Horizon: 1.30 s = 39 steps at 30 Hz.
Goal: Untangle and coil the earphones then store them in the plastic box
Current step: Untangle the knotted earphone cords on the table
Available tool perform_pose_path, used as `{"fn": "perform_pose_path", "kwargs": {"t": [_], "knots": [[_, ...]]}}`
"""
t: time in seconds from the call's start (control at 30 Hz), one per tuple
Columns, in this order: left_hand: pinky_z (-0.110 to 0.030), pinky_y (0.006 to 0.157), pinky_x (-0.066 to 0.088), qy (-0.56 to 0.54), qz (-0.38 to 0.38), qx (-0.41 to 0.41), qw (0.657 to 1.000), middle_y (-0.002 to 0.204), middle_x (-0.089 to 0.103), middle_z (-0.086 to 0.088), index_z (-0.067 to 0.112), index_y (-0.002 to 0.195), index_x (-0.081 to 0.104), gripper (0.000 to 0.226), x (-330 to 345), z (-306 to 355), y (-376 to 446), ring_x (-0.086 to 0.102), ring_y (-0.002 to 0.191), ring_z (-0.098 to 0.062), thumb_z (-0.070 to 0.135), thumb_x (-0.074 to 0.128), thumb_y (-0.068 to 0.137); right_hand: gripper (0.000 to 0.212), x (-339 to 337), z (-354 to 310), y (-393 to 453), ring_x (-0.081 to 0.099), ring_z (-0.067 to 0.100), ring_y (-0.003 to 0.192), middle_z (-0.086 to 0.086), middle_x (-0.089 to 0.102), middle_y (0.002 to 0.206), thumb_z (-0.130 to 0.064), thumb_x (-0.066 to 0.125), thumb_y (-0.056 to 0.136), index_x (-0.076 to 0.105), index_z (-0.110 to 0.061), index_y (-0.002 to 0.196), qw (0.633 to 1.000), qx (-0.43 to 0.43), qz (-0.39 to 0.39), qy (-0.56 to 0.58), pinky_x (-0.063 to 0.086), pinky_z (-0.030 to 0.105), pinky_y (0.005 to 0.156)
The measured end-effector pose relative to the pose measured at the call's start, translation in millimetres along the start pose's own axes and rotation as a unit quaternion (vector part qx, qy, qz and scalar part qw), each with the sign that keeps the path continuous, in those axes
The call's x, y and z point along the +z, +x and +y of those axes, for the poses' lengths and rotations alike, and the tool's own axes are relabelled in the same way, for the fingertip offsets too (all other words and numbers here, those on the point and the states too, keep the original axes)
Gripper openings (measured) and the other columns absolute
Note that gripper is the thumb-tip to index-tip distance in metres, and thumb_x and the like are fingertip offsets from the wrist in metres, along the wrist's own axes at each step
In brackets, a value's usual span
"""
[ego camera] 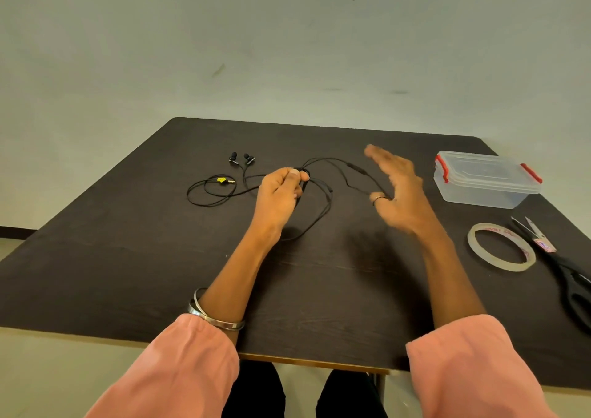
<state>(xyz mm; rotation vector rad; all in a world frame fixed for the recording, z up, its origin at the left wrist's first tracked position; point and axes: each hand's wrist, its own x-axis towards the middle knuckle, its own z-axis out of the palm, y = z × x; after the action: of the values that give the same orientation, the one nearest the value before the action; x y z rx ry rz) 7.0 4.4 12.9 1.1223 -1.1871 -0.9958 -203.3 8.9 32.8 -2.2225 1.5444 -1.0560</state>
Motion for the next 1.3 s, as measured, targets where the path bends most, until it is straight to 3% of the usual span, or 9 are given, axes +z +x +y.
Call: {"fn": "perform_pose_path", "kwargs": {"t": [0.13,0.27,0.4,0.53,0.6,0.77,1.03,1.2,1.3], "knots": [[-0.014,0.044,0.027,0.048,-0.011,0.013,0.999,0.052,0.038,0.008,0.013,0.085,0.065,0.031,1,-4,1,0.031,0.043,-0.003,0.018,0.039,0.102,0.072,7,-17,-2,0.03,0.005,0.14,-0.009,0.04,0.149,-0.031,0.058,0.077,0.037,-0.023,0.145,0.968,-0.067,-0.047,0.238,0.023,0.035,0.117],[-0.009,0.045,0.031,0.073,-0.039,0.028,0.996,0.054,0.041,0.009,0.008,0.089,0.065,0.029,4,-3,-1,0.038,0.043,-0.001,0.015,0.04,0.102,0.082,20,-22,3,0.045,0.003,0.129,-0.009,0.052,0.139,-0.054,0.068,0.078,0.034,-0.023,0.146,0.99,-0.022,-0.033,0.138,0.03,0.03,0.111],[-0.011,0.044,0.029,0.063,-0.092,0.013,0.994,0.05,0.038,0.012,0.009,0.086,0.063,0.031,5,0,-3,0.033,0.042,-0.001,0.013,0.038,0.102,0.033,31,-19,6,0.067,0.009,0.072,0.0,0.072,0.087,-0.014,0.065,0.09,0.062,-0.012,0.122,0.978,0.024,-0.038,0.205,0.054,0.035,0.075],[-0.017,0.04,0.023,0.003,-0.135,-0.047,0.99,0.047,0.034,0.01,0.013,0.079,0.062,0.034,0,4,-2,0.026,0.042,-0.005,0.014,0.037,0.102,0.012,9,-15,6,0.038,0.009,0.041,0.009,0.064,0.067,-0.009,0.065,0.087,0.073,-0.009,0.097,0.91,0.085,0.003,0.407,0.032,0.022,0.04],[-0.02,0.04,0.02,-0.028,-0.175,-0.067,0.982,0.047,0.034,0.008,0.013,0.076,0.062,0.035,-2,4,-2,0.024,0.043,-0.007,0.015,0.037,0.101,0.011,-1,-12,5,0.038,0.007,0.044,0.018,0.067,0.076,-0.016,0.069,0.082,0.075,-0.012,0.09,0.902,0.087,0.03,0.422,0.023,0.019,0.04],[-0.022,0.041,0.011,-0.111,-0.274,-0.114,0.948,0.047,0.03,0.007,0.01,0.078,0.057,0.034,-1,7,-6,0.019,0.039,-0.005,0.015,0.033,0.102,0.013,2,-8,7,0.052,0.001,0.051,0.017,0.07,0.083,-0.01,0.063,0.09,0.072,-0.004,0.098,0.949,0.076,0.078,0.295,0.038,0.01,0.047],[-0.021,0.039,0.011,-0.257,-0.233,-0.118,0.93,0.047,0.029,0.01,0.011,0.08,0.052,0.03,-13,5,2,0.019,0.036,-0.002,0.014,0.031,0.1,0.011,1,6,8,0.056,0.015,0.048,0.01,0.072,0.082,-0.009,0.062,0.091,0.072,-0.008,0.093,0.965,0.09,0.016,0.247,0.043,0.019,0.043],[-0.02,0.037,0.014,-0.281,-0.206,-0.117,0.93,0.047,0.03,0.01,0.011,0.082,0.053,0.03,-13,3,4,0.02,0.036,-0.002,0.015,0.03,0.101,0.023,9,9,7,0.063,-0.004,0.065,0.008,0.072,0.093,-0.004,0.055,0.094,0.07,-0.014,0.107,0.994,0.015,-0.024,0.105,0.045,0.007,0.063],[-0.019,0.037,0.015,-0.264,-0.195,-0.113,0.938,0.047,0.03,0.009,0.012,0.081,0.053,0.031,-14,4,5,0.02,0.037,-0.003,0.015,0.03,0.101,0.027,11,10,7,0.062,-0.001,0.092,-0.001,0.07,0.109,-0.032,0.052,0.097,0.065,-0.023,0.119,0.993,0.02,-0.001,0.116,0.047,0.024,0.088]]}}
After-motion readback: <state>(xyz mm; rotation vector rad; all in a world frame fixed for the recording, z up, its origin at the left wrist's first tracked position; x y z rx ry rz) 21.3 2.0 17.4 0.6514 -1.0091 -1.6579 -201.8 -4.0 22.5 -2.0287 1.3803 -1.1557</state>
